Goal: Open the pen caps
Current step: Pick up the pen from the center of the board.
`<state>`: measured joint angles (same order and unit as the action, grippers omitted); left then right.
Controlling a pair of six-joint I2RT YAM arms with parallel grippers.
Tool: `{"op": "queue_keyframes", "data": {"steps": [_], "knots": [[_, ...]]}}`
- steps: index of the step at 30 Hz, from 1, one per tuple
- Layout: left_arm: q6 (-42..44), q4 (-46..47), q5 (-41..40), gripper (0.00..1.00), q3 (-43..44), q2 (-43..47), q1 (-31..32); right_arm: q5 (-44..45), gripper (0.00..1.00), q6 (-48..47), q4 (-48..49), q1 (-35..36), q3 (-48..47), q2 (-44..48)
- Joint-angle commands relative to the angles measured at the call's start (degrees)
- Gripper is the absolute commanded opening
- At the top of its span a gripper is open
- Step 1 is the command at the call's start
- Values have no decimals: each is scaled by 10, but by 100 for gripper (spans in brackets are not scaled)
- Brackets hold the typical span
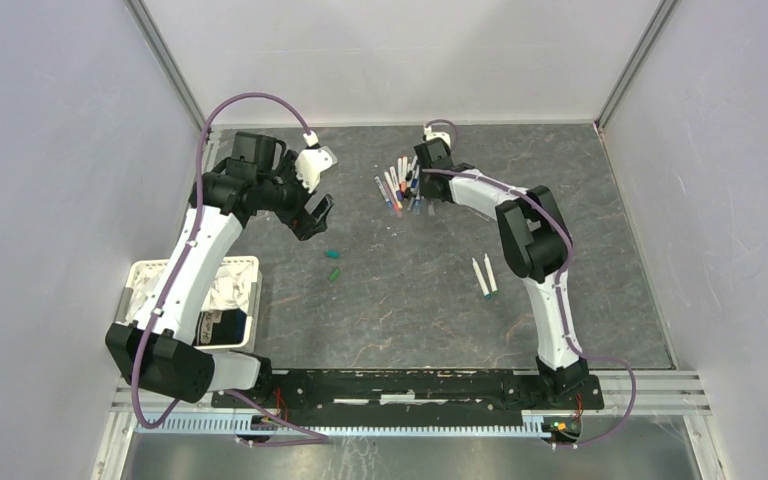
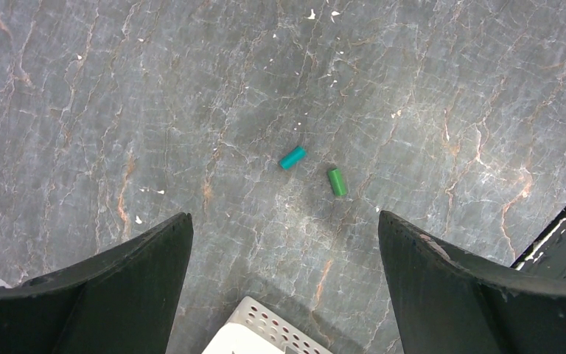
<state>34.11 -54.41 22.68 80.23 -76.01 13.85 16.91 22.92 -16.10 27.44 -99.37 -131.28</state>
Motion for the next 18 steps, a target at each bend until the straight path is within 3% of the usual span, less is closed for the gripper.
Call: {"op": "queue_keyframes", "data": {"steps": [1,8,18], "knots": [[-17,-7,18,100,-2,13,-2,22,4,-3,1,-9,88,58],[-14,-17,40,100,-5,8,-2,-49,0,-28,45,-26,169,162],[107,-26,158,100,-53,31,1,-512,0,-58,190,-18,374,383]]}}
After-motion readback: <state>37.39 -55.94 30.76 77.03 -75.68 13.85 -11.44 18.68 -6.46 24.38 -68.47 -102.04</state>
